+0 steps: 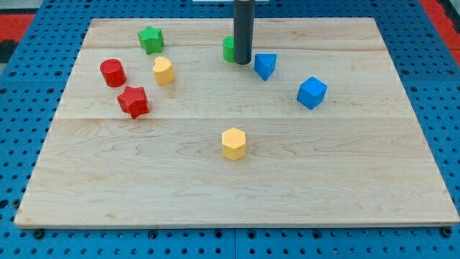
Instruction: Push the green star slightly to the left
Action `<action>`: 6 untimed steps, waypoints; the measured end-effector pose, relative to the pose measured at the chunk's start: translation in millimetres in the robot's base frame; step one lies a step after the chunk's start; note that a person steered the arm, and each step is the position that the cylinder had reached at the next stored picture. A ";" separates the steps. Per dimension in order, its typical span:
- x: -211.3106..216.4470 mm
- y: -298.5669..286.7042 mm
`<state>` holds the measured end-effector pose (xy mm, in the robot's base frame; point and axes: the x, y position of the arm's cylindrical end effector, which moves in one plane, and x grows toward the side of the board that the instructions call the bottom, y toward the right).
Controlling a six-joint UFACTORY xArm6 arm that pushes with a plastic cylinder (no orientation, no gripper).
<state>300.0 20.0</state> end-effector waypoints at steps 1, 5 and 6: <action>-7.8 -3.1; -22.1 -127.3; -30.1 -132.6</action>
